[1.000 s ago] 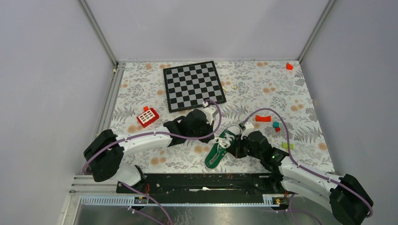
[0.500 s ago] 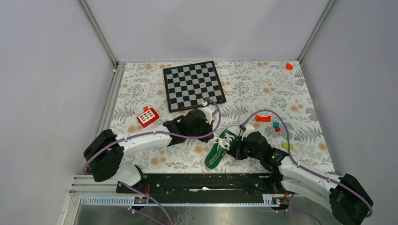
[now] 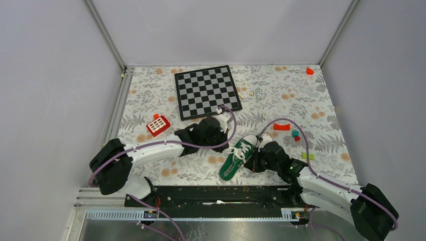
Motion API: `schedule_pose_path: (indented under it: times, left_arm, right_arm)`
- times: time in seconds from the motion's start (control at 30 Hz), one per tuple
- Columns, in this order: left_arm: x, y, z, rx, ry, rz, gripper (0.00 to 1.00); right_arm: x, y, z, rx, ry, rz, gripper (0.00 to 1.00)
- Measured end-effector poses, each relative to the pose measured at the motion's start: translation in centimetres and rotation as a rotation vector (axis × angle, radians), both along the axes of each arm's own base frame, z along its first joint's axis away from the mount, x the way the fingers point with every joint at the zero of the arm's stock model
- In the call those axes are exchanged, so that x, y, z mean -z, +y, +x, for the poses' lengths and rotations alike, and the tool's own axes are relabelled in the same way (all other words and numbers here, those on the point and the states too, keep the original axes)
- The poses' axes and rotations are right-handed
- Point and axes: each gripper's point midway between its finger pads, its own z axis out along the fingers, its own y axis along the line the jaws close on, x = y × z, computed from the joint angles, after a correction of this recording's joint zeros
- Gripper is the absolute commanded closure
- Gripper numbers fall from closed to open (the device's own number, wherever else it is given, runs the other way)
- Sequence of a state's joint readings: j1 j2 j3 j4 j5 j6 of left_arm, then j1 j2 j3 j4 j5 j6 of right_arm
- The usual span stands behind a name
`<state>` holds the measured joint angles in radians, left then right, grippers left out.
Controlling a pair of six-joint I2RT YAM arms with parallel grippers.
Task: Tie the shoes
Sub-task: Tie the shoelace on the shoe.
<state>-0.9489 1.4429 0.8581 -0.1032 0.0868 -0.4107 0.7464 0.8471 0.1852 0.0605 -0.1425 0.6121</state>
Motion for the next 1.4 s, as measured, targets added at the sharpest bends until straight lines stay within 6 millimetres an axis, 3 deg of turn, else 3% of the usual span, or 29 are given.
schedule_pose_path:
  times: [0.3, 0.4, 0.57, 0.8, 1.03, 1.2, 1.4]
  left_arm:
    - [0.0, 0.0, 0.0, 0.0, 0.0, 0.0, 1.0]
    - [0.0, 0.0, 0.0, 0.0, 0.0, 0.0, 1.0]
    - [0.0, 0.0, 0.0, 0.0, 0.0, 0.0, 1.0]
    - [0.0, 0.0, -0.1, 0.004, 0.003, -0.002, 1.0]
    - [0.0, 0.0, -0.1, 0.005, 0.004, -0.003, 1.0]
    - [0.0, -0.1, -0.1, 0.008, 0.005, -0.004, 1.0]
    - [0.0, -0.1, -0.1, 0.011, 0.005, -0.004, 1.0]
  right_arm:
    - [0.5, -0.2, -0.3, 0.0, 0.02, -0.018, 1.0]
    - [0.5, -0.3, -0.3, -0.001, 0.02, -0.02, 0.73]
    - [0.5, -0.6, -0.6, -0.005, 0.031, -0.04, 0.6]
    - [-2.7, -0.9, -0.2, -0.024, -0.059, -0.028, 0.56]
    - [-5.6, 0.1, 0.8, -0.088, -0.138, -0.027, 0.52]
    - [-6.2, 0.8, 1.6, -0.127, -0.162, -0.063, 0.54]
    - [-5.3, 0.8, 2.1, -0.147, -0.159, -0.111, 0.55]
